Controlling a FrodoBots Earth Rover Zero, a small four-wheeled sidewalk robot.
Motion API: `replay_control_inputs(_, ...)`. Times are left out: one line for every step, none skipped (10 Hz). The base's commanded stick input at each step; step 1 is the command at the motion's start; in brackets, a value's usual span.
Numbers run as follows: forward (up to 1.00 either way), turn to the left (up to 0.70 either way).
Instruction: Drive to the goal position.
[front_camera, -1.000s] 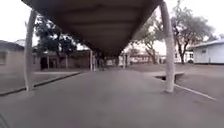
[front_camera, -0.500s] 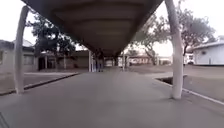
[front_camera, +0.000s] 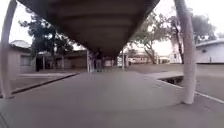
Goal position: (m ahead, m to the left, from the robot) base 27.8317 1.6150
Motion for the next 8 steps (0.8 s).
replay_control_inputs(0.70, 0.00)
replay_control_inputs(0.70, 0.00)
replay_control_inputs(0.70, 0.00)
replay_control_inputs(0.70, 0.00)
replay_control_inputs(0.70, 0.00)
replay_control_inputs(0.70, 0.00)
replay_control_inputs(0.70, 0.00)
replay_control_inputs(0.70, 0.00)
